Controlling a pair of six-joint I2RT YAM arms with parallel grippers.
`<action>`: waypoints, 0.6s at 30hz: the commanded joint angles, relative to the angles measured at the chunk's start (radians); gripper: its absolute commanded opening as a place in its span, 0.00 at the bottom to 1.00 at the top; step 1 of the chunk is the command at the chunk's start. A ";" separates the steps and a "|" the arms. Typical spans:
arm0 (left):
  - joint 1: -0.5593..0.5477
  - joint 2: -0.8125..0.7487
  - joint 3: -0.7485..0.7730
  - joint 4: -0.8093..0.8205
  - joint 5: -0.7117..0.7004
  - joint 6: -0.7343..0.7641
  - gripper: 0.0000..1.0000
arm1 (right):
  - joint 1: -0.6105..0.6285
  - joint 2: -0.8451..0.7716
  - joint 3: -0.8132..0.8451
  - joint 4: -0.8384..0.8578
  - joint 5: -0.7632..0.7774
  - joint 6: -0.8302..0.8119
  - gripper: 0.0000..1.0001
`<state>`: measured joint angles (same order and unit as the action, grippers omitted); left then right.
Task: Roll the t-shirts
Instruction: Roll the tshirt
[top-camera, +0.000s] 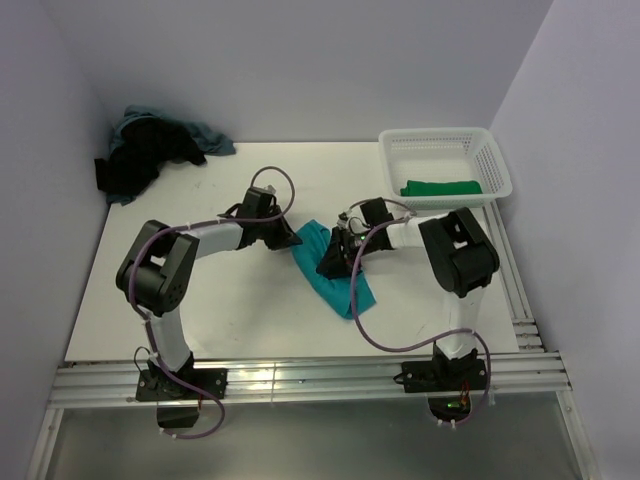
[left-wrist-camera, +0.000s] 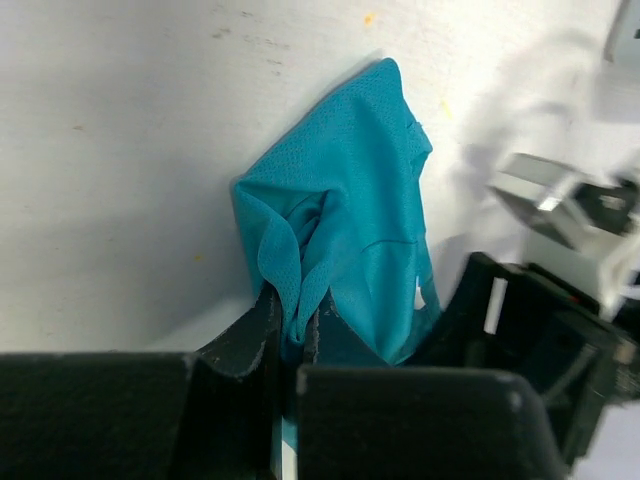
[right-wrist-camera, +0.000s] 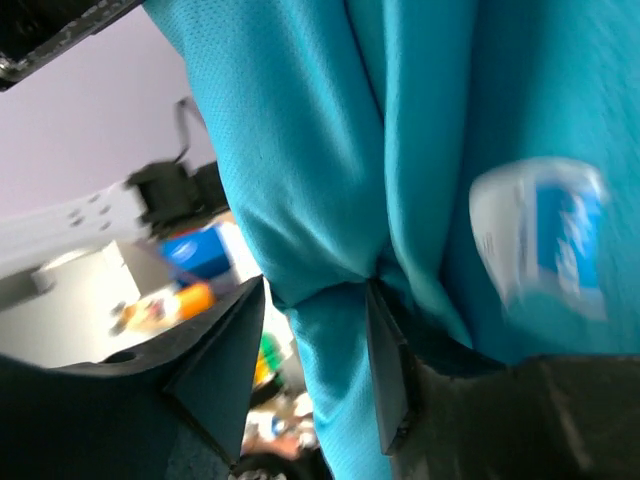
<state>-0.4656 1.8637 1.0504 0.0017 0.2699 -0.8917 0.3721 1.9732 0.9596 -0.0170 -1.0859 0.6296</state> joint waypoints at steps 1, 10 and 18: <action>0.007 -0.005 0.051 -0.066 -0.067 0.046 0.00 | -0.004 -0.108 0.056 -0.279 0.234 -0.158 0.56; 0.005 0.023 0.071 -0.108 -0.049 0.059 0.00 | 0.199 -0.453 0.166 -0.534 0.792 -0.261 0.63; 0.005 0.049 0.086 -0.138 -0.018 0.054 0.00 | 0.507 -0.429 0.248 -0.586 1.222 -0.301 0.65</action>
<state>-0.4606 1.8847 1.1088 -0.0967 0.2394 -0.8577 0.8101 1.5227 1.1786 -0.5232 -0.1368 0.3691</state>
